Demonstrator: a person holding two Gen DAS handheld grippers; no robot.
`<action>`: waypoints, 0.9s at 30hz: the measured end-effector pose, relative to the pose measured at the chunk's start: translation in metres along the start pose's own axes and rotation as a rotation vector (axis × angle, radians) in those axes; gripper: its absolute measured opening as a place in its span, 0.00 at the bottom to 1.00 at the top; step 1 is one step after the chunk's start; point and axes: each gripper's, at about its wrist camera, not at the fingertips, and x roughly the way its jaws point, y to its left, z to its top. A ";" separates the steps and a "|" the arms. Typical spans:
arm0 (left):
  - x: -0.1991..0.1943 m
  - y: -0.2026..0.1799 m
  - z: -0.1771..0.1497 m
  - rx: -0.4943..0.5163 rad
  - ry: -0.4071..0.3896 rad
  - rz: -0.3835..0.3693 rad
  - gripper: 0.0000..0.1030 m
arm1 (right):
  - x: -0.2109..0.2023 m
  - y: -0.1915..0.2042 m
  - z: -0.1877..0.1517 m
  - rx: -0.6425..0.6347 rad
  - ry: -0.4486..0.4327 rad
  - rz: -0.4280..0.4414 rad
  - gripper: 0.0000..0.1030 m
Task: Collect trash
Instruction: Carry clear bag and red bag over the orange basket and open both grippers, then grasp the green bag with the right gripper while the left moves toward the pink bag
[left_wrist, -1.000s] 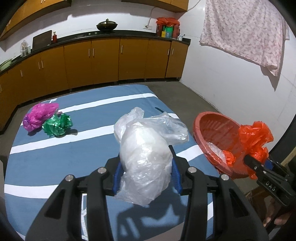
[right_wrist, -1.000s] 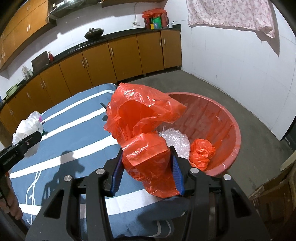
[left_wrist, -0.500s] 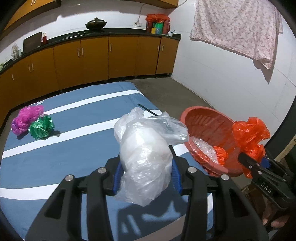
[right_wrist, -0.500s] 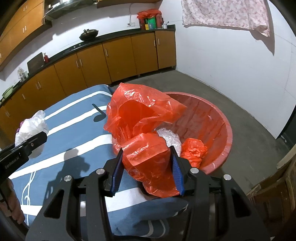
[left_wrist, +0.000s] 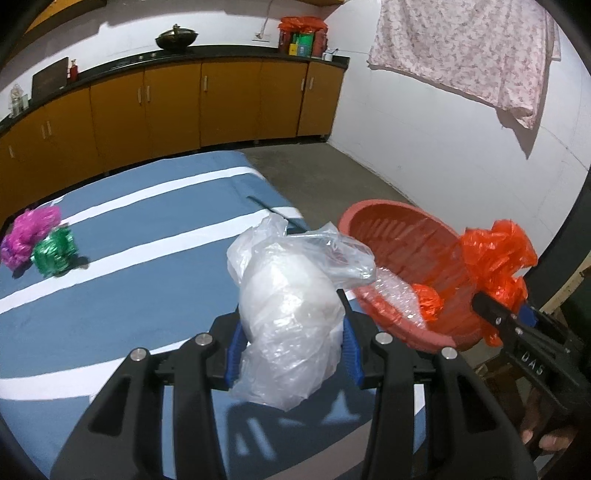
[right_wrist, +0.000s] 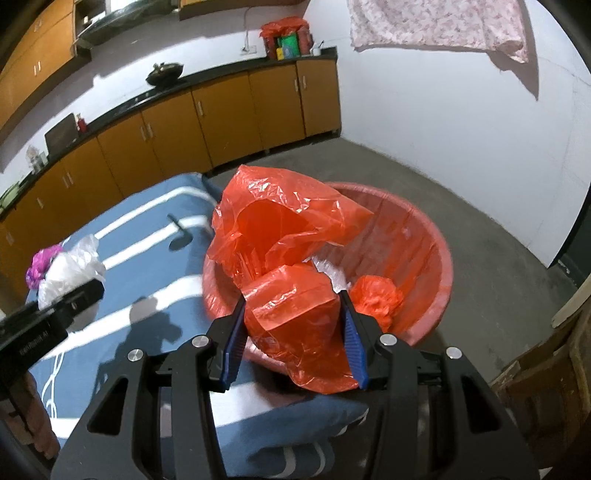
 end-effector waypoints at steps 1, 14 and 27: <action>0.002 -0.003 0.002 0.006 -0.001 -0.009 0.42 | 0.000 -0.003 0.003 0.005 -0.009 -0.006 0.46; 0.049 -0.070 0.038 0.095 0.017 -0.157 0.42 | 0.016 -0.045 0.044 0.136 -0.064 -0.008 0.46; 0.077 -0.063 0.042 0.034 0.054 -0.182 0.68 | 0.020 -0.056 0.049 0.170 -0.103 -0.010 0.81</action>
